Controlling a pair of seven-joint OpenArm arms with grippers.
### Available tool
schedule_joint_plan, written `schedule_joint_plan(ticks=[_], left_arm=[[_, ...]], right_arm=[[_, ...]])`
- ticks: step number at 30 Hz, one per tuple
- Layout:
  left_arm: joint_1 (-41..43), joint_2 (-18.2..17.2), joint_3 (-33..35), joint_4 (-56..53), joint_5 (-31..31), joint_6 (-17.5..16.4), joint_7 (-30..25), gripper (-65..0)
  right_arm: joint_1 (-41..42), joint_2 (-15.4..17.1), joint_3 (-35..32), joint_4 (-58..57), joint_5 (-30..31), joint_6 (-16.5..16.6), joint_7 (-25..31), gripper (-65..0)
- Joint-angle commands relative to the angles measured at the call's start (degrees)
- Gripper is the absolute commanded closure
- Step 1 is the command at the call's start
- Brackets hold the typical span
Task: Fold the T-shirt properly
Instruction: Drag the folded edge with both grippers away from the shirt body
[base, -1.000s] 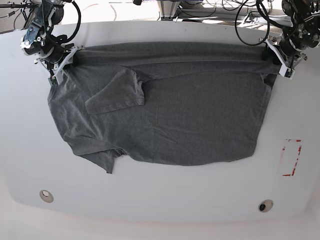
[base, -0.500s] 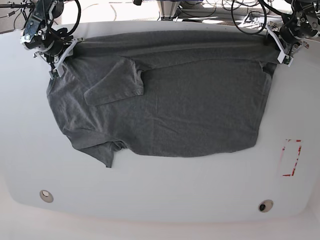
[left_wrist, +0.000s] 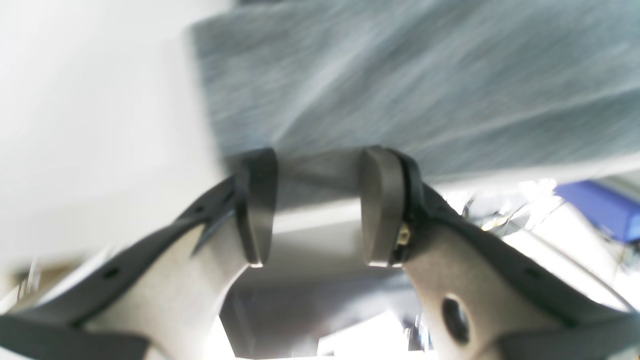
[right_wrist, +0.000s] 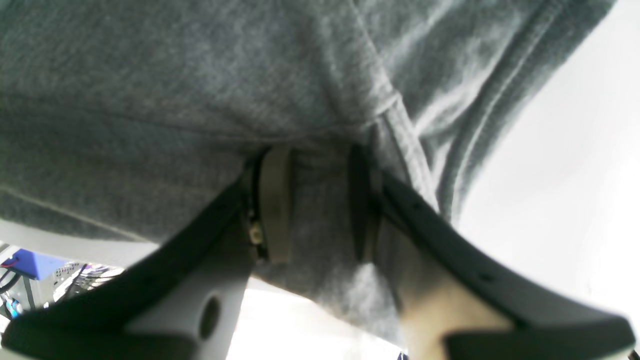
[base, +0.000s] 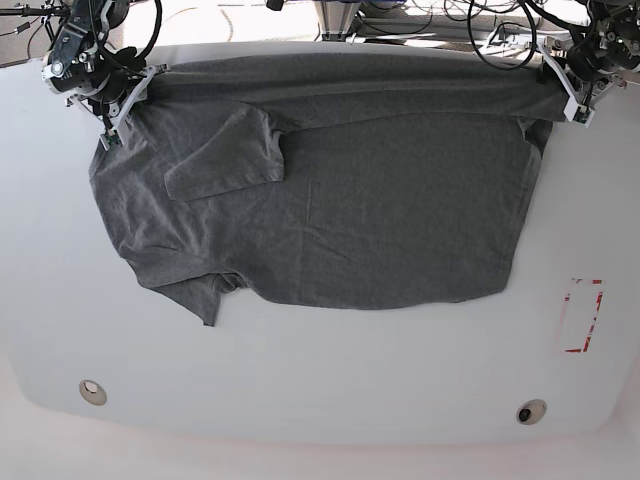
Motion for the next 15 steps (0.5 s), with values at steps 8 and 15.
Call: schedule_joint_plan(ticks=[8,15], left_arm=[[-5.0,-1.0,-0.8,5.4,1.2,0.5,5.9,-38.5],[-9.1,-1.2,-2.7,7.6,1.0,0.5,9.6,-40.3]], right_arm=[[3.5,0.9,0.4,7.2,-1.6,-0.5,-1.0,-34.9],[8.8,1.0,0.5,7.3,-1.6,-0.5,-2.2,-56.3]])
